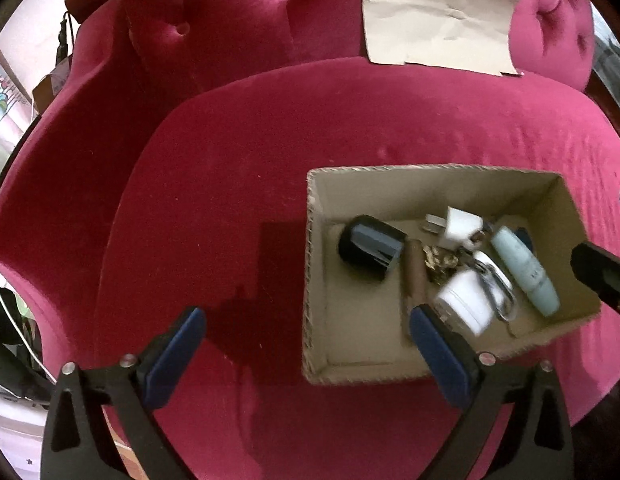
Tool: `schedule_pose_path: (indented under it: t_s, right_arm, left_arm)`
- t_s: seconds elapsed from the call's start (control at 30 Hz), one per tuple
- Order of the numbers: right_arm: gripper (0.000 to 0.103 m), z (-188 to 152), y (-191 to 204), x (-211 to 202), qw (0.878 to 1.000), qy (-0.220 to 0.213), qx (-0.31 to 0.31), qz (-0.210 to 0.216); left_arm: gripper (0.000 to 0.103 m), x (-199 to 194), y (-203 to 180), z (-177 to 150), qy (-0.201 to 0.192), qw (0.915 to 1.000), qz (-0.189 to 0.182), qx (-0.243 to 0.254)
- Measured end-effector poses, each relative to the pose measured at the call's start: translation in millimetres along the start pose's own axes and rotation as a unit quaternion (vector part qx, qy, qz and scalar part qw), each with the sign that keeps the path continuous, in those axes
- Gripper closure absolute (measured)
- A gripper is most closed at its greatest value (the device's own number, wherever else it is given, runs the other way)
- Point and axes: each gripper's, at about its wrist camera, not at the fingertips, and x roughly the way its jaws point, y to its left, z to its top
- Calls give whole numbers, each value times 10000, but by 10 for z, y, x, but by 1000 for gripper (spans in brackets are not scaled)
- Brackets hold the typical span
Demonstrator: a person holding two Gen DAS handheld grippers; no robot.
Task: Organize rigid objects
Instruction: 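Lower the box onto the sofa seat with the left tool and release it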
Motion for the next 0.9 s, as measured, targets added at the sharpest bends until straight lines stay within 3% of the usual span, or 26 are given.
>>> schedule_pose_path:
  t_s: [0.57, 0.9]
  right_arm:
    - [0, -256, -142, -760, 9982, -114, 587, -19]
    - [0, -455, -86, -997, 9972, -224, 712, 27]
  left_arm:
    - [0, -816, -218, -190, -263, 9995, -175, -9]
    - [0, -1140, -226, -317, -454, 9988, -115, -155]
